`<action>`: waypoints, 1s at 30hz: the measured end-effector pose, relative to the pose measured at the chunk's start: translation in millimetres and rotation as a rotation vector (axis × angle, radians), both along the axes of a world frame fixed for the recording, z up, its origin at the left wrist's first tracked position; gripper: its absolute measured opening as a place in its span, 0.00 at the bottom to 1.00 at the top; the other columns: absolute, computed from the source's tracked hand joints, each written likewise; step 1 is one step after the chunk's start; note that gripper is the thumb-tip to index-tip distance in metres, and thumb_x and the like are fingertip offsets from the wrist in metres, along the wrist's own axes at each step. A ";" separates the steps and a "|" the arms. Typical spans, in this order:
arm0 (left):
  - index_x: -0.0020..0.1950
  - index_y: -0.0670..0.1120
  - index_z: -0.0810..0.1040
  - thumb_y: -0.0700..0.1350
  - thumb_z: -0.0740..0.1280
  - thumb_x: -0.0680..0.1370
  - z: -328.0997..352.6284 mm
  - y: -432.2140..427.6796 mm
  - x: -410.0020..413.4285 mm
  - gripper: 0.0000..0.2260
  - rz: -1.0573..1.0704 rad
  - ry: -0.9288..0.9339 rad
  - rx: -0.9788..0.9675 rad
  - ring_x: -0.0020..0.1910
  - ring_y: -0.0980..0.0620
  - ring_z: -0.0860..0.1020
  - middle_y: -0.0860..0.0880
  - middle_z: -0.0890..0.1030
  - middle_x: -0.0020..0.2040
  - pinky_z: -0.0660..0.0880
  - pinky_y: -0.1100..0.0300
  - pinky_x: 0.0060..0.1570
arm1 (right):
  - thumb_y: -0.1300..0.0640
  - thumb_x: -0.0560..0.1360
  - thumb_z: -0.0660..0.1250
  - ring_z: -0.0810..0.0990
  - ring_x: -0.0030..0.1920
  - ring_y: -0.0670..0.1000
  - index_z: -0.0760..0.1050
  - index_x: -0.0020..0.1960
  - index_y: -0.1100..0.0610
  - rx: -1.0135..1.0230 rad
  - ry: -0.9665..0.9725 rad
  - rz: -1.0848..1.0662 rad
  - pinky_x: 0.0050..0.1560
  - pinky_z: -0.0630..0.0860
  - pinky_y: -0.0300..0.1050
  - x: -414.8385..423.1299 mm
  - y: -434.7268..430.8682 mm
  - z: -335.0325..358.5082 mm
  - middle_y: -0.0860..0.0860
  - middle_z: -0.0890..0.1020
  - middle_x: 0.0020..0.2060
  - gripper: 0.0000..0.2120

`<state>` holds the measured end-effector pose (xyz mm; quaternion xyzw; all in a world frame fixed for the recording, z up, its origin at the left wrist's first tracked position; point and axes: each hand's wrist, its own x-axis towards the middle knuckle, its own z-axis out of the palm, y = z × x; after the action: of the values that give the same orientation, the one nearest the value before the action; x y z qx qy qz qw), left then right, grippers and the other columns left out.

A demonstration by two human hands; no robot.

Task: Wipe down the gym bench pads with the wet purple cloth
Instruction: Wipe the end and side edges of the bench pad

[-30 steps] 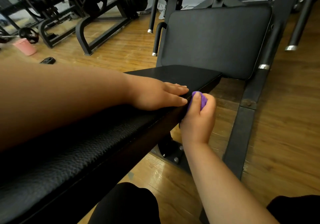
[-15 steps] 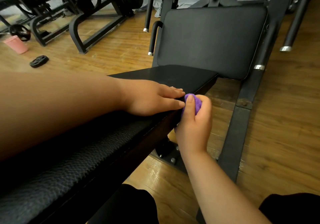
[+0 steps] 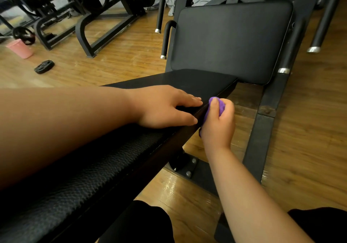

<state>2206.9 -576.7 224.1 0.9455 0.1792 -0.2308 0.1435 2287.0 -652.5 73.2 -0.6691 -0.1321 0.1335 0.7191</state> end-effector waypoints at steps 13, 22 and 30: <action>0.76 0.60 0.62 0.61 0.64 0.76 -4.3 4.9 0.6 0.29 0.035 -0.026 -0.034 0.72 0.67 0.58 0.63 0.63 0.75 0.54 0.66 0.72 | 0.52 0.82 0.58 0.74 0.38 0.43 0.68 0.44 0.47 0.012 0.085 -0.087 0.36 0.70 0.33 8.3 12.5 -7.4 0.44 0.75 0.38 0.08; 0.76 0.59 0.62 0.58 0.63 0.76 -3.5 4.2 1.2 0.29 0.020 -0.017 -0.031 0.72 0.67 0.58 0.63 0.63 0.75 0.54 0.65 0.72 | 0.55 0.81 0.60 0.73 0.38 0.39 0.70 0.49 0.53 0.037 -0.123 -0.040 0.36 0.69 0.30 5.0 4.9 -14.3 0.44 0.74 0.39 0.03; 0.76 0.60 0.61 0.64 0.59 0.69 -6.4 3.1 6.2 0.34 0.040 -0.025 0.001 0.74 0.64 0.57 0.62 0.61 0.76 0.54 0.62 0.73 | 0.56 0.81 0.60 0.73 0.39 0.40 0.68 0.47 0.48 0.102 -0.146 -0.028 0.37 0.69 0.30 -16.9 -2.9 -12.5 0.44 0.74 0.40 0.05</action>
<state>2213.0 -573.6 217.8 0.9446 0.1963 -0.2160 0.1499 2270.1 -655.4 60.7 -0.6413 -0.1813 0.0673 0.7425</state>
